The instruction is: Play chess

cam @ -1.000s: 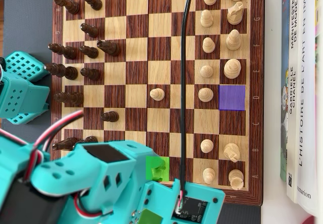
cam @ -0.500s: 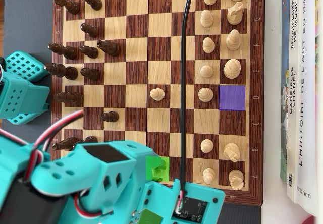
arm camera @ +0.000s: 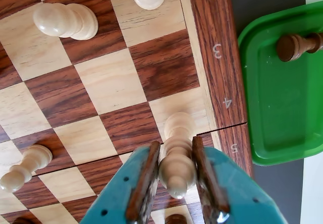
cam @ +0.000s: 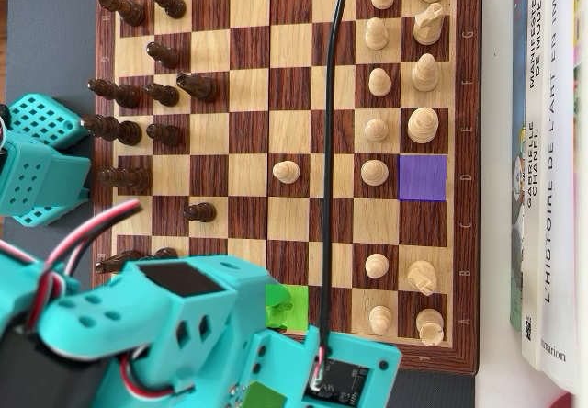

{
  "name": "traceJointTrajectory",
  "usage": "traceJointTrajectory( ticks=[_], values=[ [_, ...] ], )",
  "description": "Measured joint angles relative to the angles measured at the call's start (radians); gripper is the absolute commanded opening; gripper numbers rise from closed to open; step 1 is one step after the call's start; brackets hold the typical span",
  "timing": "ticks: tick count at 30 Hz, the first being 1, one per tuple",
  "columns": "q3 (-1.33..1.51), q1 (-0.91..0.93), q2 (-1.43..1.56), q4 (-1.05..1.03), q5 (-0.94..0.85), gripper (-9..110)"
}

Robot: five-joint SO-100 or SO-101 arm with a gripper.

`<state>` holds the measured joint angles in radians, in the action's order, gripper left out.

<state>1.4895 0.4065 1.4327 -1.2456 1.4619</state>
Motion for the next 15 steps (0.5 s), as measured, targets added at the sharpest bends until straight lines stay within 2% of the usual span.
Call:
traceJointTrajectory(
  ticks=[15],
  values=[
    [0.0, 0.008, 0.0, -0.002, 0.0, 11]
  ],
)
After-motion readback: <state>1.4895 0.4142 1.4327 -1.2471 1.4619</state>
